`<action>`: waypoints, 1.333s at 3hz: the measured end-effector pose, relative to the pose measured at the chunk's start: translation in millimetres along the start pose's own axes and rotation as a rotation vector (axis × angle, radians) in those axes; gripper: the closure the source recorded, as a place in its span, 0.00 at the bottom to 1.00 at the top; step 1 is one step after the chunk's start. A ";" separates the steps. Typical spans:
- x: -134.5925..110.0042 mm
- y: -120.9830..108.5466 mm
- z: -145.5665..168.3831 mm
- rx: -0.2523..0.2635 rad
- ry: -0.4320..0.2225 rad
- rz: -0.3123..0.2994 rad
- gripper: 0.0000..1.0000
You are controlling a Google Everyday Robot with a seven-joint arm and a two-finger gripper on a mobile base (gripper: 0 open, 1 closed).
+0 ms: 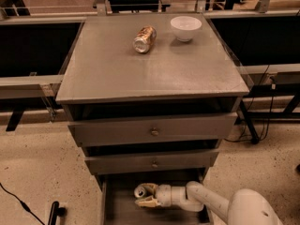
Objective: Place green can into bottom drawer
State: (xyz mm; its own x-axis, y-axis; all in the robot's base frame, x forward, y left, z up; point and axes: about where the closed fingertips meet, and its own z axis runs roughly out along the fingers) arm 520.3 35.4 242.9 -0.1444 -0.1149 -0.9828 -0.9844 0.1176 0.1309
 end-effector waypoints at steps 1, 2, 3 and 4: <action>0.0 0.1 0.2 0.000 0.000 0.000 0.00; -2.4 4.0 1.4 -0.008 -0.010 -0.010 0.00; -13.9 20.6 -8.5 -0.003 -0.022 -0.056 0.00; -38.9 37.7 -30.8 0.060 -0.003 -0.141 0.00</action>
Offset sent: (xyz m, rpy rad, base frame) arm 0.0000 0.0000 0.0000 0.0000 0.0000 0.0000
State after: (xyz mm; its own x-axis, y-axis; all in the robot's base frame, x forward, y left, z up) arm 485.7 13.9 290.0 -0.0048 -0.1315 -0.9913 -0.9871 0.1593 -0.0164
